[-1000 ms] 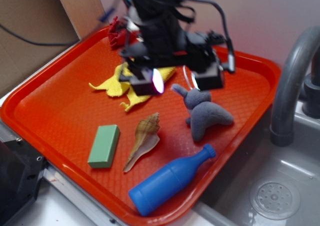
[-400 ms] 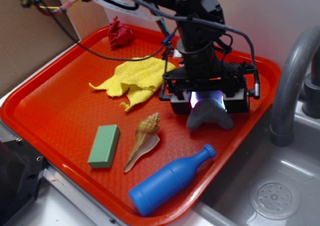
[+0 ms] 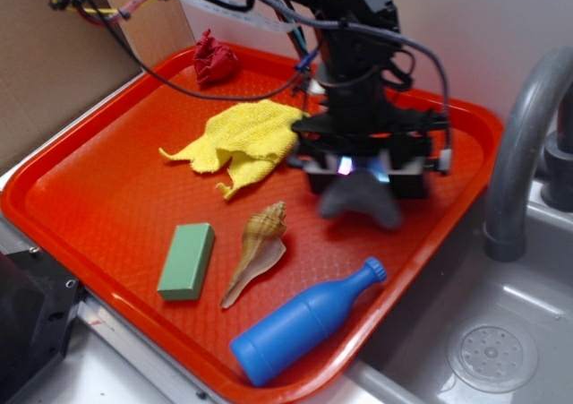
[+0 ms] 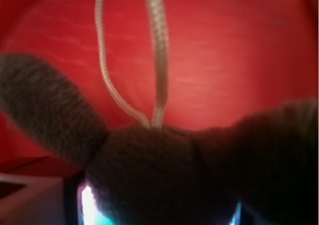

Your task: Grab the gray animal.

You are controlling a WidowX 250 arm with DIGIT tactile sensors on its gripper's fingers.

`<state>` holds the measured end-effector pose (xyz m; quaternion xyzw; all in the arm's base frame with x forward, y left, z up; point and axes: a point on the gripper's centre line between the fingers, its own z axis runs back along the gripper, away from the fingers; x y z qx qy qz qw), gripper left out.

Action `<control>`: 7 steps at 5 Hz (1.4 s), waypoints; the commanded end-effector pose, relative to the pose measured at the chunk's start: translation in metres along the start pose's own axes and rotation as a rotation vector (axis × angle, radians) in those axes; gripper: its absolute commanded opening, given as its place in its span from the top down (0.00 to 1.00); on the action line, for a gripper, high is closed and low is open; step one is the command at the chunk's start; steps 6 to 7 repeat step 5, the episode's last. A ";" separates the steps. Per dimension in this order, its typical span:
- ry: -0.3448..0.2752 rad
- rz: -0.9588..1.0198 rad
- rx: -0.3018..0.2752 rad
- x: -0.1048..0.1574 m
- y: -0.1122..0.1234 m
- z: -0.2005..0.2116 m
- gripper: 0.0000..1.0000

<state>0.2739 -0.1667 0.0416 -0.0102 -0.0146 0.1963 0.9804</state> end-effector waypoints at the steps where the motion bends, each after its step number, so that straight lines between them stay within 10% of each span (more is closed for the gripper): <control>1: -0.129 -0.202 0.023 0.025 0.052 0.130 1.00; 2: -0.137 -0.305 -0.024 0.018 0.080 0.160 1.00; 4: -0.227 -0.356 0.090 0.007 0.124 0.214 1.00; 5: -0.180 -0.312 -0.011 0.010 0.149 0.222 1.00; 7: -0.180 -0.312 -0.011 0.010 0.149 0.222 1.00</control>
